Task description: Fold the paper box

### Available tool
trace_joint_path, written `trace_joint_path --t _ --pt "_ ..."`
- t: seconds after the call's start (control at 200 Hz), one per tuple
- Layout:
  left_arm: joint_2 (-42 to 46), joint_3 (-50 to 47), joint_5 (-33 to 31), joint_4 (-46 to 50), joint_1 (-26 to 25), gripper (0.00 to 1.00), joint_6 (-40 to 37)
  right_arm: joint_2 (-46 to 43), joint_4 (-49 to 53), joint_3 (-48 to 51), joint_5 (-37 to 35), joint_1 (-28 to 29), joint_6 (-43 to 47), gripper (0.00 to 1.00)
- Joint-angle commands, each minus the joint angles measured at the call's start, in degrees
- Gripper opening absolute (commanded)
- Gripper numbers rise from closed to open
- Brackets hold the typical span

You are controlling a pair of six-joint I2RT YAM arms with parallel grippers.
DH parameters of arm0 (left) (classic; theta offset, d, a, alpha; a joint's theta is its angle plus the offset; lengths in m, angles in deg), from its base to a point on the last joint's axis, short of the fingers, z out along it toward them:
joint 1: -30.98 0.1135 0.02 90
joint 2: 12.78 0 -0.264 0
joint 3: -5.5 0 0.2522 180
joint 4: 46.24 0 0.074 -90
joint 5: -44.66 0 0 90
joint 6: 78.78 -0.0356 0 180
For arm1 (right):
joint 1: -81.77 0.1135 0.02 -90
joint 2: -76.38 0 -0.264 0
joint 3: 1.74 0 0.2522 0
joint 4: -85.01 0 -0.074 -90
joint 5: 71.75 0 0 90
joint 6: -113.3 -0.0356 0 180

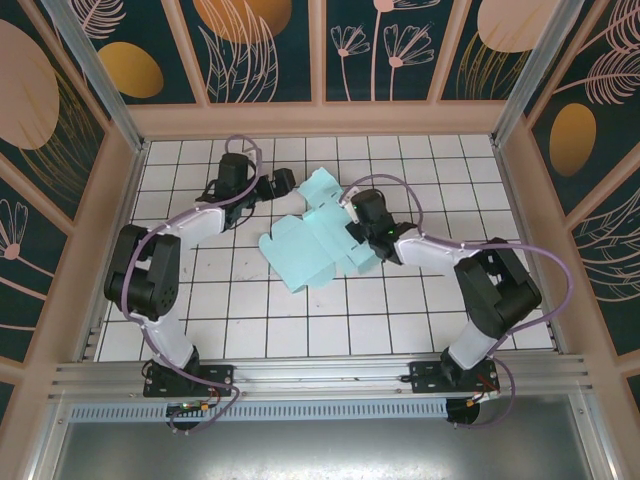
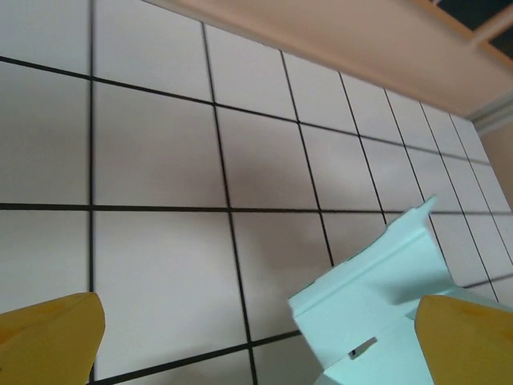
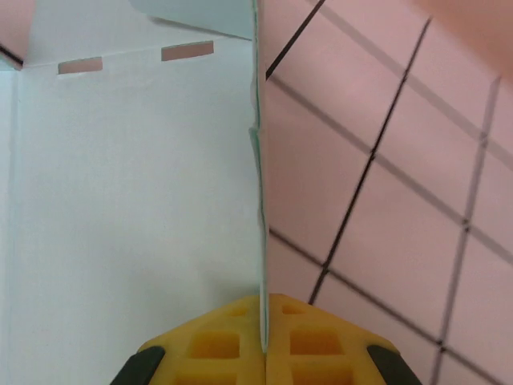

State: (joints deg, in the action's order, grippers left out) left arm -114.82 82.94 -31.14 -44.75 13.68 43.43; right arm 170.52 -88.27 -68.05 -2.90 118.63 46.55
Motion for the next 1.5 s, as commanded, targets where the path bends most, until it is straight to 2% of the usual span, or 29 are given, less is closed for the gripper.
trace_joint_path --t 0.0,0.23,0.521,0.816,1.141,1.271,1.316,1.441,1.496 --pt "2.6 -3.0 -1.2 -4.6 1.4 0.99 2.9 1.0 -9.2 1.4 -14.6 3.2 12.2 0.00" --pt "2.0 -5.3 1.1 -7.4 2.7 0.99 4.3 5.7 -27.1 5.2 -25.7 8.8 31.3 0.00" --pt "-0.2 -5.8 4.3 -10.8 2.8 0.99 4.5 13.7 -48.0 10.6 -33.9 11.3 45.1 0.00" --pt "-4.1 -5.7 6.5 -14.1 2.8 0.99 6.3 19.4 -73.1 14.9 -36.0 14.4 61.8 0.00" --pt "-4.3 -5.9 5.5 -13.7 2.9 0.99 6.1 21.4 -80.0 14.2 -34.0 16.5 67.3 0.00" --pt "-5.5 -5.8 5.6 -14.5 3.9 0.99 6.7 21.3 -79.1 14.0 -32.7 17.3 66.8 0.00" --pt "-6.4 -5.5 6.2 -14.6 4.4 0.96 6.7 21.2 -78.3 13.9 -32.5 17.5 66.2 0.00" --pt "-10.8 -1.0 8.6 -11.8 5.1 0.82 6.3 20.3 -74.5 13.5 -31.8 18.0 63.6 0.00" --pt "-13.1 0.7 11.1 -11.8 5.2 0.80 6.9 20.1 -72.7 13.3 -31.7 18.2 62.4 0.00"
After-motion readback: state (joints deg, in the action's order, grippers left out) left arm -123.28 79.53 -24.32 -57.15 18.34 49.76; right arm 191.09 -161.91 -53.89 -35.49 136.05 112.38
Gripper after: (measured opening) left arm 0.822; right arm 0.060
